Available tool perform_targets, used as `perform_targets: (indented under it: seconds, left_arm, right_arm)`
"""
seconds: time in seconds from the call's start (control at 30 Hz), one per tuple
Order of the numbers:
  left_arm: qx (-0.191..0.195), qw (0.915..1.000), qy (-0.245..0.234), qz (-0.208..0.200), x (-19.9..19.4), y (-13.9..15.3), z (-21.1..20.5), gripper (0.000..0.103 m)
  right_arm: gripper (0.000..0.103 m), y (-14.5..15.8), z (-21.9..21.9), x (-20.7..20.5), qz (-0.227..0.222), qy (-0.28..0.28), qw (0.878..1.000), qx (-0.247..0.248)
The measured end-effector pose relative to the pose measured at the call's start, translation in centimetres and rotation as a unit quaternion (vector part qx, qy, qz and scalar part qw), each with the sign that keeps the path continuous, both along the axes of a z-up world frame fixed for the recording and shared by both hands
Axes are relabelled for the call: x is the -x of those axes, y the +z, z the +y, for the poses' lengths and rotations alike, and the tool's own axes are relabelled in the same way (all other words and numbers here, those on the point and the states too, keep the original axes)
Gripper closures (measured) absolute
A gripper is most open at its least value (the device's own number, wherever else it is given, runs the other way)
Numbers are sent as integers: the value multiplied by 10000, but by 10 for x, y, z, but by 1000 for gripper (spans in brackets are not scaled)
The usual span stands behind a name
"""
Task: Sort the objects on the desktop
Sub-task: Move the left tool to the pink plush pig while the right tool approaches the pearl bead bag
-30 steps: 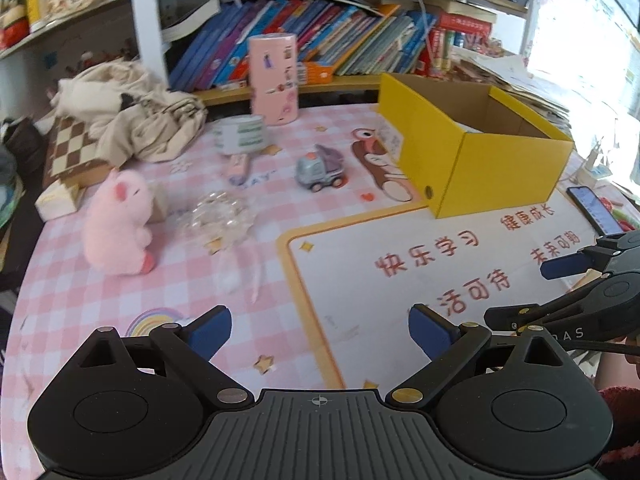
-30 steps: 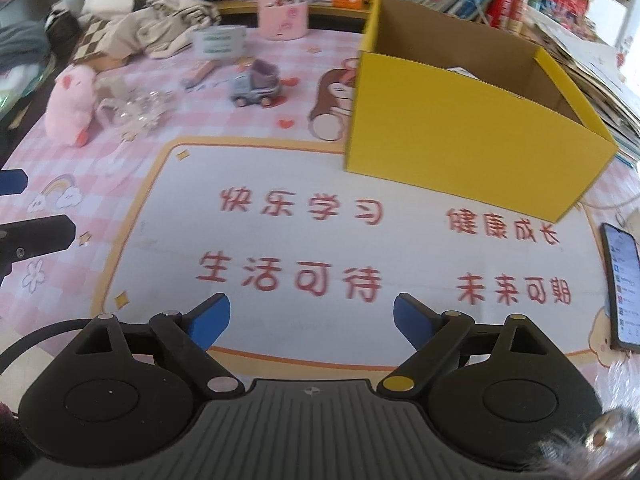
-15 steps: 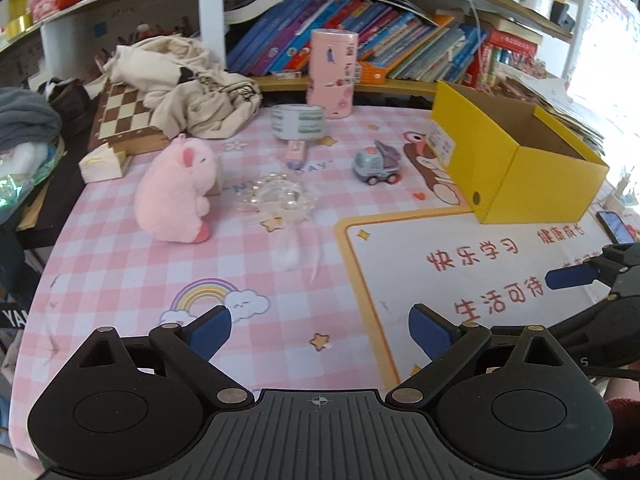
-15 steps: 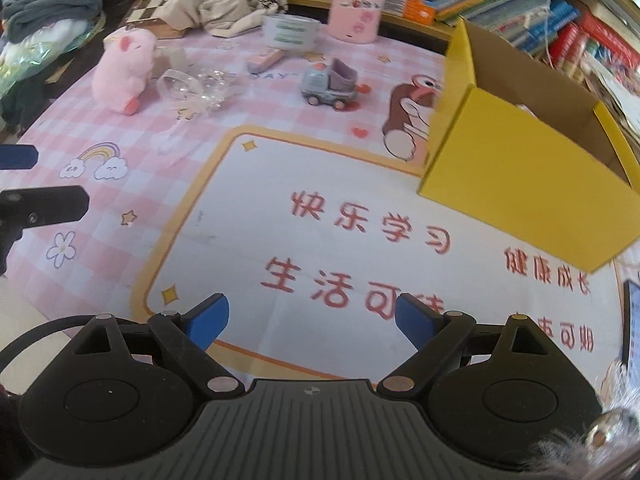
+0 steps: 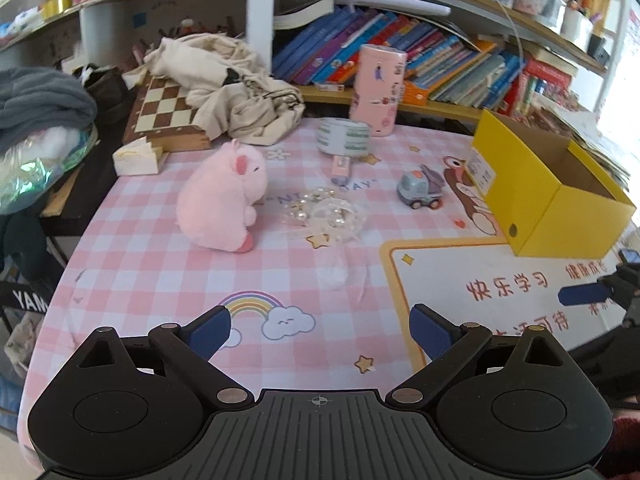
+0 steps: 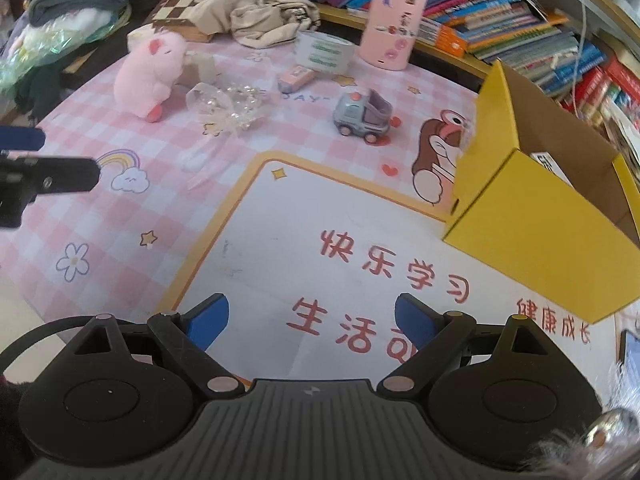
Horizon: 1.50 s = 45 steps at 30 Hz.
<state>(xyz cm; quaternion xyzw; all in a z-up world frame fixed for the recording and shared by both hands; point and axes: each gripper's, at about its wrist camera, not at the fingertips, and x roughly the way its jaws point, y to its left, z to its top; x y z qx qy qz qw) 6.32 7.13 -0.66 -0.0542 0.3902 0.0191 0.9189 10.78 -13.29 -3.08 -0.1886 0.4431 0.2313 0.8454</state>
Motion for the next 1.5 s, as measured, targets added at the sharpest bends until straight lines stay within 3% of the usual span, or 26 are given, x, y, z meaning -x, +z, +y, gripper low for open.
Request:
perform_targets:
  seconds: [0.47,0.67,1.03,1.5]
  left_arm:
    - [-35,9984,552,83,-15,-8,26,5]
    - [15,9957,926,-37,-30,-11,43,5]
    - [-273,9946,937,-340,-66,-17,53,5]
    - [-563,9931,1017,-177,-126,-30,66,5]
  right_arm:
    - [13,-8,26,-28,91,431,9990,-59]
    - [13,-8,42,-52,-109,679,9973,-277]
    - [13,-16,82,-98,-195,1163,9915,-548]
    - [13,-39,126,-148,-8,1496,9863,-694]
